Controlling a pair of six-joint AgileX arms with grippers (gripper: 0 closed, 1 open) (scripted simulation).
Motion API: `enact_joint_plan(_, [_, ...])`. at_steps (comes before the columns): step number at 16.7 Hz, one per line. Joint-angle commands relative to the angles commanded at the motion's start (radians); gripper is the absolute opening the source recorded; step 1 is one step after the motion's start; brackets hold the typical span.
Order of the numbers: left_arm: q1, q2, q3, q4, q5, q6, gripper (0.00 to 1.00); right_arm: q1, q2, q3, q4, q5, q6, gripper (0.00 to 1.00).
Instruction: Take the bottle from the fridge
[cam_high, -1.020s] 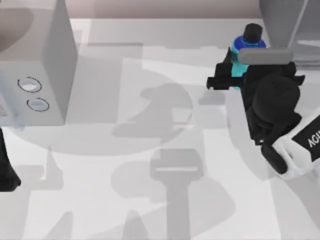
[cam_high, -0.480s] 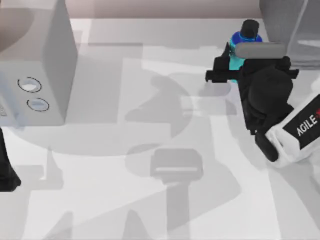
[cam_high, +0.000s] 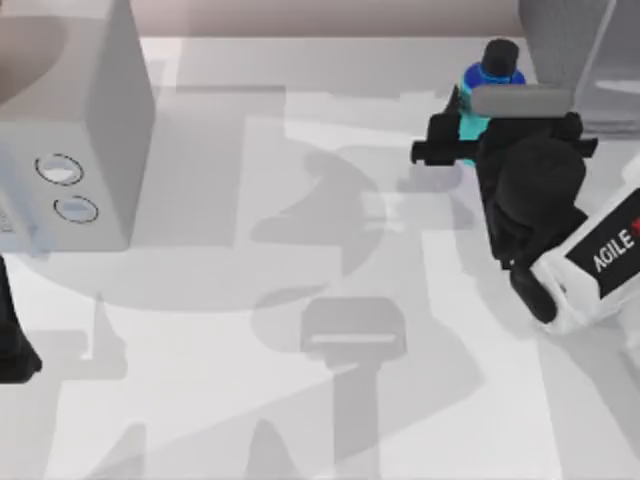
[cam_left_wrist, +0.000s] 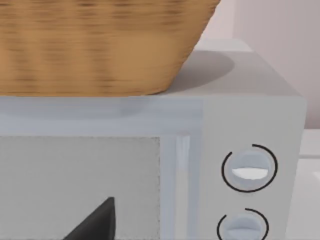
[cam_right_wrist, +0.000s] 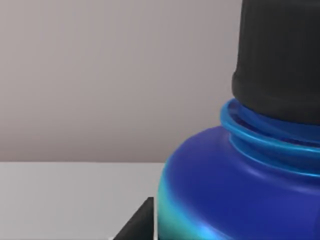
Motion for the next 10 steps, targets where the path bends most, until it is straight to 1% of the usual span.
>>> enact_joint_plan(4, [0.000,0.000,0.000,0.000,0.000,0.000,1.00,0.000,0.000,0.000,0.000,0.000,0.000,0.98])
enact_joint_plan(5, [0.000,0.000,0.000,0.000,0.000,0.000,1.00,0.000,0.000,0.000,0.000,0.000,0.000,1.00])
enact_joint_plan(10, [0.000,0.000,0.000,0.000,0.000,0.000,1.00,0.000,0.000,0.000,0.000,0.000,0.000,1.00])
